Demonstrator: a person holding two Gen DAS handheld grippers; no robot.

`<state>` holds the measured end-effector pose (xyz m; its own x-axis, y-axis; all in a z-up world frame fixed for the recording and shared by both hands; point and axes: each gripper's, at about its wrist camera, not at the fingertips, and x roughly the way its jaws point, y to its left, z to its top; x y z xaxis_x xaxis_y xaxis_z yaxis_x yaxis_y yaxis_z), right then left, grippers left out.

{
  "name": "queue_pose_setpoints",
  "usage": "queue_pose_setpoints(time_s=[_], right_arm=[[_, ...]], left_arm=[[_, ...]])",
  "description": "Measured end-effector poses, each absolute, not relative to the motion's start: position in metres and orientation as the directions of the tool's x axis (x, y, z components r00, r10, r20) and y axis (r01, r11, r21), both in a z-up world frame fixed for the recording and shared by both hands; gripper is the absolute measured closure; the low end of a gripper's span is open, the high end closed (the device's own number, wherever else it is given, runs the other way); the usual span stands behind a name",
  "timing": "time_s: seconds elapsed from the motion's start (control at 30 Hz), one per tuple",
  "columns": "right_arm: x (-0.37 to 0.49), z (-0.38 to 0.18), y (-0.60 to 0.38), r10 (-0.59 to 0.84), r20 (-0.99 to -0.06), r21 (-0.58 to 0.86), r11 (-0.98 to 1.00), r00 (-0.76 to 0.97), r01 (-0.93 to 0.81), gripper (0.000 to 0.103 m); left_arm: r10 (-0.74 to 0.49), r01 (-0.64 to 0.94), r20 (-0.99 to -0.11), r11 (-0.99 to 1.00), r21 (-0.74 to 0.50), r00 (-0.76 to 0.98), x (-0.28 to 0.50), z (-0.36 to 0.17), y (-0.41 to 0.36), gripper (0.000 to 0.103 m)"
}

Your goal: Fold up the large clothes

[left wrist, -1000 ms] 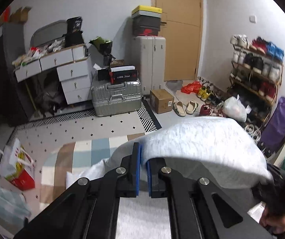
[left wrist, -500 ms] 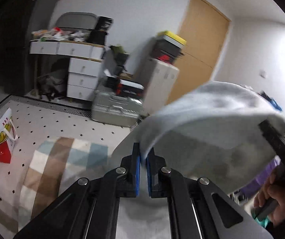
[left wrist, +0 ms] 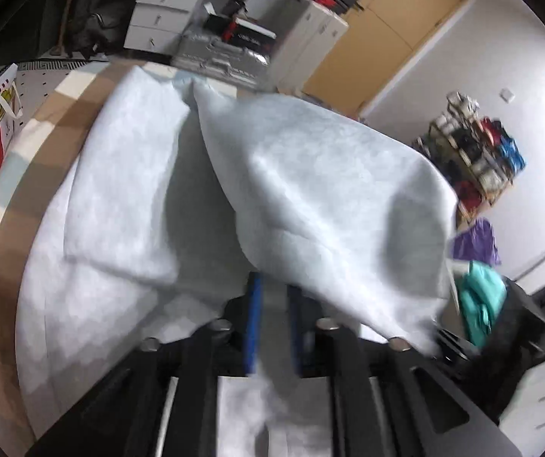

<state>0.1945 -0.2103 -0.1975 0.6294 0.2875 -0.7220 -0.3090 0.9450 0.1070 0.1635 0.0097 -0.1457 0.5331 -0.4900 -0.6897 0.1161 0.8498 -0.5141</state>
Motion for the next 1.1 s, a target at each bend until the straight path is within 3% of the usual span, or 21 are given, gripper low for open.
queue_pose_setpoints(time_s=[0.03,0.07,0.1,0.2,0.27,0.3,0.33,0.47,0.57,0.7,0.77,0.8,0.83,0.97,1.03,1.1], right_arm=[[0.193,-0.206,-0.211,0.285,-0.746,0.116,0.945,0.602,-0.305,0.087],[0.191,-0.212,-0.212,0.290,-0.767,0.127,0.943,0.573,-0.307,0.086],[0.187,-0.212,-0.215,0.295,-0.775,0.133,0.941,0.560,-0.312,0.084],[0.179,-0.207,-0.217,0.297,-0.801,0.119,0.930,0.520,-0.348,0.076],[0.178,-0.198,-0.220,0.322,-0.803,0.135,0.918,0.502,-0.374,0.059],[0.172,-0.194,-0.218,0.338,-0.806,0.143,0.908,0.487,-0.394,0.040],[0.160,-0.186,-0.222,0.361,-0.808,0.157,0.894,0.466,-0.420,0.032],[0.147,-0.153,-0.239,0.489,-0.740,0.268,0.844,0.461,-0.465,0.032],[0.168,-0.126,-0.251,0.485,-0.668,0.309,0.871,0.564,-0.383,0.023],[0.226,-0.131,-0.248,0.552,-0.645,0.480,0.831,0.529,-0.281,0.022],[0.256,-0.137,-0.235,0.528,-0.674,0.492,0.843,0.517,-0.219,0.028],[0.271,-0.137,-0.226,0.493,-0.703,0.469,0.863,0.512,-0.187,0.055],[0.282,-0.138,-0.220,0.475,-0.725,0.448,0.875,0.498,-0.183,0.097],[0.313,-0.101,-0.192,0.276,-0.783,0.176,0.958,0.557,-0.227,0.098],[0.314,-0.058,-0.177,0.142,-0.720,-0.048,0.966,0.679,-0.254,0.098],[0.300,-0.020,-0.161,0.035,-0.586,-0.271,0.933,0.810,-0.237,0.098]], left_arm=[[-0.491,0.116,-0.696,0.851,-0.513,0.525,0.160,-0.145,0.009,0.060],[-0.506,0.119,-0.686,0.840,-0.530,0.523,0.155,-0.145,0.009,0.040],[-0.525,0.126,-0.662,0.824,-0.552,0.534,0.150,-0.142,0.012,0.031],[-0.521,0.122,-0.650,0.823,-0.555,0.553,0.146,-0.137,0.016,0.030],[-0.536,0.131,-0.634,0.811,-0.571,0.557,0.148,-0.138,0.021,0.030],[-0.526,0.124,-0.634,0.816,-0.565,0.567,0.150,-0.136,0.024,0.030],[-0.522,0.123,-0.634,0.818,-0.562,0.570,0.150,-0.138,0.023,0.030],[-0.532,0.113,-0.636,0.809,-0.577,0.559,0.165,-0.146,0.028,0.030],[-0.538,0.079,-0.651,0.799,-0.596,0.535,0.165,-0.160,0.027,0.030],[-0.523,0.058,-0.685,0.814,-0.578,0.508,0.171,-0.168,0.024,0.030],[-0.507,0.056,-0.710,0.830,-0.555,0.489,0.175,-0.172,0.021,0.030],[-0.500,0.056,-0.712,0.835,-0.547,0.493,0.175,-0.172,0.020,0.030],[-0.500,0.057,-0.711,0.835,-0.548,0.494,0.175,-0.171,0.022,0.030],[-0.509,0.043,-0.669,0.811,-0.583,0.541,0.175,-0.163,0.034,0.030],[-0.506,0.040,-0.651,0.805,-0.592,0.566,0.173,-0.157,0.040,0.030],[-0.504,0.037,-0.640,0.801,-0.598,0.580,0.172,-0.152,0.044,0.030]])
